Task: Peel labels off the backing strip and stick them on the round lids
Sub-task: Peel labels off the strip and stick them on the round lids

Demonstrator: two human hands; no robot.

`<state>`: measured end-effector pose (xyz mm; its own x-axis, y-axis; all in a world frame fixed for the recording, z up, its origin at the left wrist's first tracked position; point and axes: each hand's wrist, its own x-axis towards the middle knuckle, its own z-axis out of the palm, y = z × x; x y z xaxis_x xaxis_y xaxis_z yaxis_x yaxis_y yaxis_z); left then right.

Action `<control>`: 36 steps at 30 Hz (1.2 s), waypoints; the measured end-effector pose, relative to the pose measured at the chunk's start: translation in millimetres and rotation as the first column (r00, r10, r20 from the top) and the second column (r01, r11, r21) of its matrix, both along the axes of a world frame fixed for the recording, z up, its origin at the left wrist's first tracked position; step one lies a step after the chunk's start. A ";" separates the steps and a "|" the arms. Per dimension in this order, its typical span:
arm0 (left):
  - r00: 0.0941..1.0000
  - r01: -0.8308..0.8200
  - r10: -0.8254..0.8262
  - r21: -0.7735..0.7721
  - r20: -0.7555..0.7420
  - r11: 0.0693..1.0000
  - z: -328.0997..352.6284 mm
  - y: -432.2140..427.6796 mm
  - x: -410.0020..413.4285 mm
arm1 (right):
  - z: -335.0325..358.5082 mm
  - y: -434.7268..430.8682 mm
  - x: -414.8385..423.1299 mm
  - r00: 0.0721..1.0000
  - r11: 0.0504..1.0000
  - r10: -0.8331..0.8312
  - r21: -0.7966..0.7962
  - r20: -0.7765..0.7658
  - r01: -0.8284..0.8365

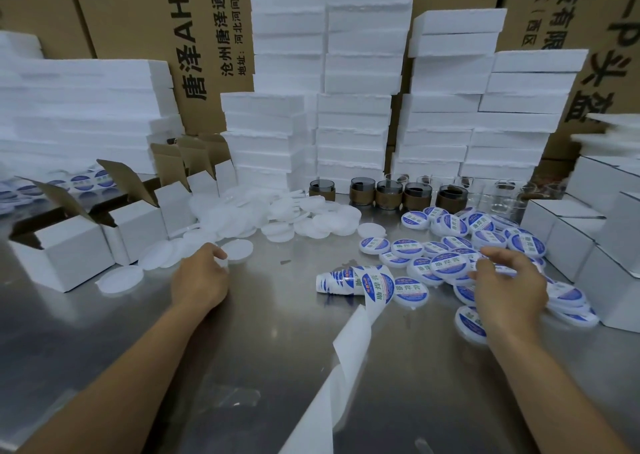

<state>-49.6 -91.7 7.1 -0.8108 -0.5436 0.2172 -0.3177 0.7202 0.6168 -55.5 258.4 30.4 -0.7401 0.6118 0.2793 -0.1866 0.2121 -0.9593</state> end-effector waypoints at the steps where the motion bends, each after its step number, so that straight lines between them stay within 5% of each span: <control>1: 1.000 0.021 -0.021 0.002 -0.018 1.000 2.5 3.0 1.2 | 0.1 -0.2 0.3 1.000 1.000 -0.005 0.007 -0.007 0.005; 5: 0.963 0.194 -0.159 0.154 -0.216 0.969 23.6 32.4 4.8 | 0.3 -7.9 5.0 0.997 0.993 0.010 0.120 -0.072 -0.001; 8: 0.863 0.480 -0.382 0.300 -0.329 0.825 42.7 68.0 11.4 | 1.7 -26.1 15.6 0.976 0.960 0.153 0.257 -0.152 -0.110; 10: 0.779 0.626 -0.491 0.435 -0.389 0.647 49.2 93.6 15.7 | 2.1 -39.3 24.7 0.940 0.920 0.300 0.312 -0.161 -0.239; 14: 0.684 0.668 -0.453 0.741 -0.572 0.072 44.9 133.3 14.3 | 5.0 -53.4 35.6 0.819 0.813 0.573 0.146 -0.033 -0.563; 17: 0.672 0.615 -0.448 0.781 -0.590 -0.107 34.9 140.5 12.9 | 4.8 -53.5 36.9 0.718 0.719 0.690 0.034 0.091 -0.695; 26: 0.695 0.549 -0.449 0.818 -0.562 -0.174 26.6 143.5 17.1 | 3.7 -55.5 35.3 0.657 0.669 0.742 -0.094 0.135 -0.737; 32: 0.715 0.629 -0.444 0.774 -0.540 0.071 20.4 154.0 17.9 | 3.3 -61.9 38.9 0.641 0.644 0.764 -0.161 0.078 -0.748; 36: 0.783 0.580 -0.294 0.814 -0.549 0.026 20.8 148.6 15.5 | -0.2 -55.1 31.3 0.822 0.823 0.567 -0.043 0.041 -0.566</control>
<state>-34.1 57.0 27.9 -0.9989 0.0170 0.0437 0.0303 -0.4772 0.8783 -24.3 203.3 30.2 -0.9711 0.0872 0.2223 -0.2179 0.0571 -0.9743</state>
